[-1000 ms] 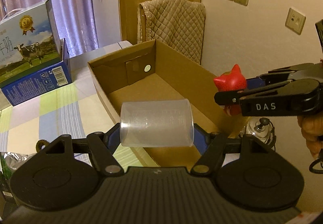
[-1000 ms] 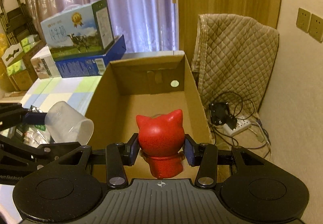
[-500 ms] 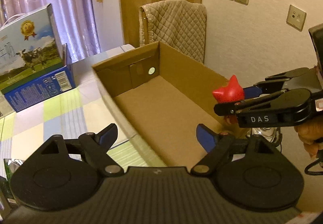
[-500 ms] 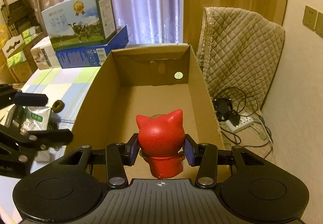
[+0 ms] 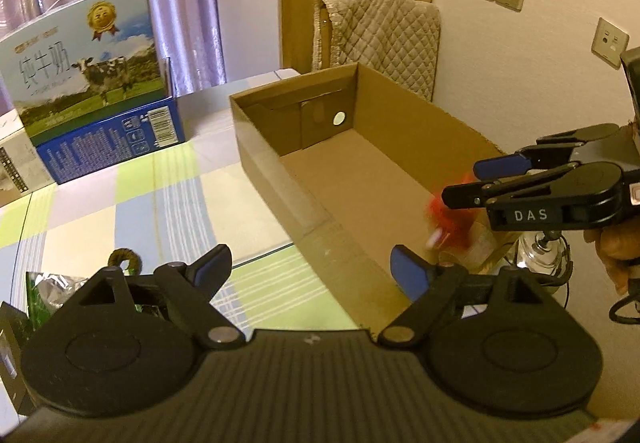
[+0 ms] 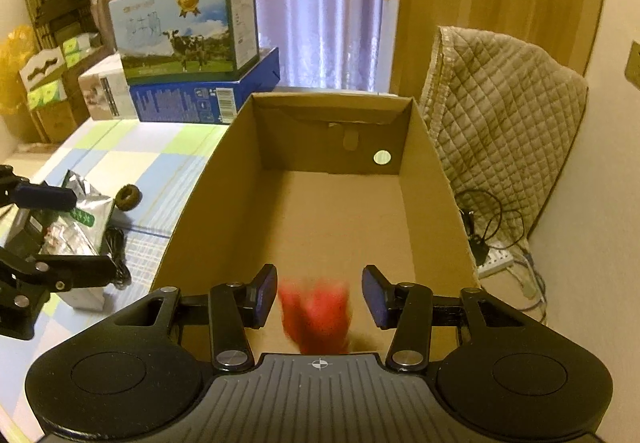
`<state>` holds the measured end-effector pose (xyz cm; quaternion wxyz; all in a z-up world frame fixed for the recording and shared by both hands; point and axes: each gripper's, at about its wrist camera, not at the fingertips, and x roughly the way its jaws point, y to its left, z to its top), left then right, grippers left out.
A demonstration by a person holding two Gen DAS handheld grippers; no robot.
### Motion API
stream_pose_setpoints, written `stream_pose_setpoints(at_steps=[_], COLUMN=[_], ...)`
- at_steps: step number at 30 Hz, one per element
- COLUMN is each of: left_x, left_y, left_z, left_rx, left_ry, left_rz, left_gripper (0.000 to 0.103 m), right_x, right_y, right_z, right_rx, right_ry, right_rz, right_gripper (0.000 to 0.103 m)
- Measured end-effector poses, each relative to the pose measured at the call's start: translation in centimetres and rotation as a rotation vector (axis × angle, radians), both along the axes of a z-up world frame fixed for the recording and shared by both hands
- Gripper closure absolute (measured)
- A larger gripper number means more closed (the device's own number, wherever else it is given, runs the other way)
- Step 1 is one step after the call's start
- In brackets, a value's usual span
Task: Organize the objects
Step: 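Carry the figurine and cup into the cardboard box and open both grippers, then move both open grippers back over the remaining table items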
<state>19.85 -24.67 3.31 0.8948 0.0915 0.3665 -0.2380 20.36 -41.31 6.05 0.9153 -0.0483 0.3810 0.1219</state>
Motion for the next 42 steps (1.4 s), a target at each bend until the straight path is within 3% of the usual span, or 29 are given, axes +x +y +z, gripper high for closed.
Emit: stream_pose_setpoints(at_steps=[19,29,42], left_x=[-2.7,-4.9,-8.2], left_y=[6.0,12.0,20.7], left_z=[2.0,4.0,4.3], left_rx=[0.000,0.012,0.045], left_ry=[-0.019,-0.049,-0.062], left_rz=[0.095,0.193,0.341], left_gripper=[0.017,0.014,0.011], right_x=[-3.0,-5.3,-7.5], right_y=[4.2,9.8,16.7], right_z=[3.3,6.0,5.2], right_rx=[-0.030,-0.041,-0.012], right_ry=[-0.096,-0.164,-0.153], right_rz=[0.041,0.131,0.227], right_gripper=[0.052,0.052,0.052])
